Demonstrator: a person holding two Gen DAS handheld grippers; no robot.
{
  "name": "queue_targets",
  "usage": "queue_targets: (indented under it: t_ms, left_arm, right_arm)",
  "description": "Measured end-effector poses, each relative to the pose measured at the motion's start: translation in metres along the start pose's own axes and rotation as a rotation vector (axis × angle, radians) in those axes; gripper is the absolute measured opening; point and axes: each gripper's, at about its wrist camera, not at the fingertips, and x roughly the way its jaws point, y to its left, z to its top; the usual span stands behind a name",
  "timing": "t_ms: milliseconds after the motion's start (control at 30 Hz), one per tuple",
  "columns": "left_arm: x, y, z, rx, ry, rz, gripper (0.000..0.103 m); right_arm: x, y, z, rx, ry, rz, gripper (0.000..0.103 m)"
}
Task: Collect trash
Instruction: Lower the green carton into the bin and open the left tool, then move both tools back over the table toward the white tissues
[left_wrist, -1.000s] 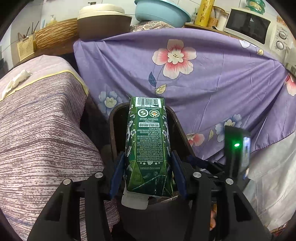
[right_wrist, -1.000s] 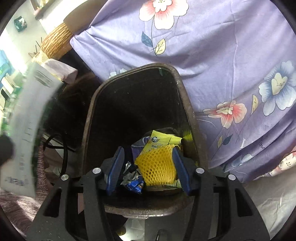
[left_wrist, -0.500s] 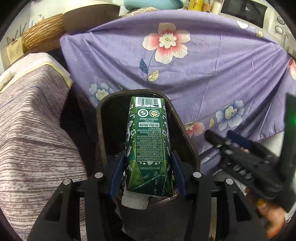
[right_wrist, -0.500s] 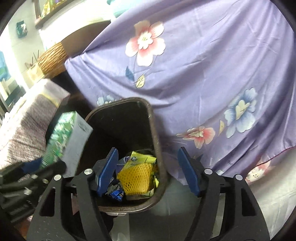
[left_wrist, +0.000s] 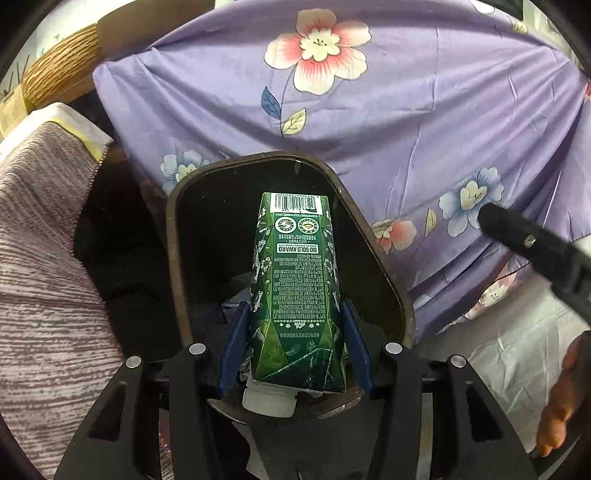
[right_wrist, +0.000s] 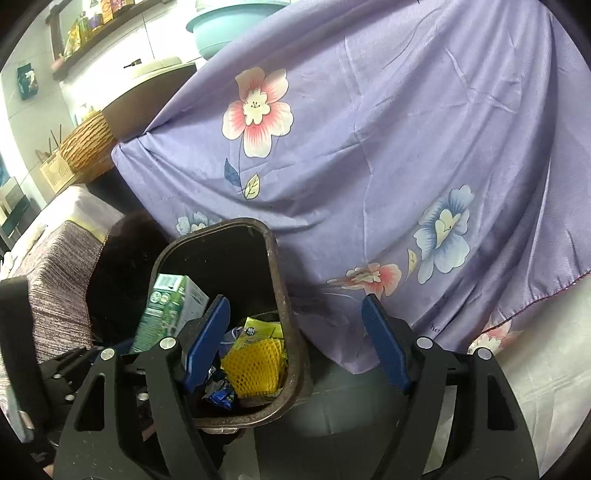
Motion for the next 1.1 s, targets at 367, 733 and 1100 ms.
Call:
queue_targets:
  t_ms: [367,733,1100]
  left_arm:
    - [-0.013,0.003,0.002,-0.009,-0.051,0.005,0.075]
    - [-0.093,0.012,-0.001,-0.028,-0.175,0.025,0.084]
    - [-0.199,0.051,-0.02,-0.065,-0.345,0.127,0.098]
  right_arm:
    - [-0.005,0.008,0.0,-0.013,0.0,-0.001,0.074]
    - [-0.024,0.015,0.011,-0.011,-0.042,0.008,0.075]
    - [-0.03,0.071,0.016,-0.055,-0.011,0.15,0.085]
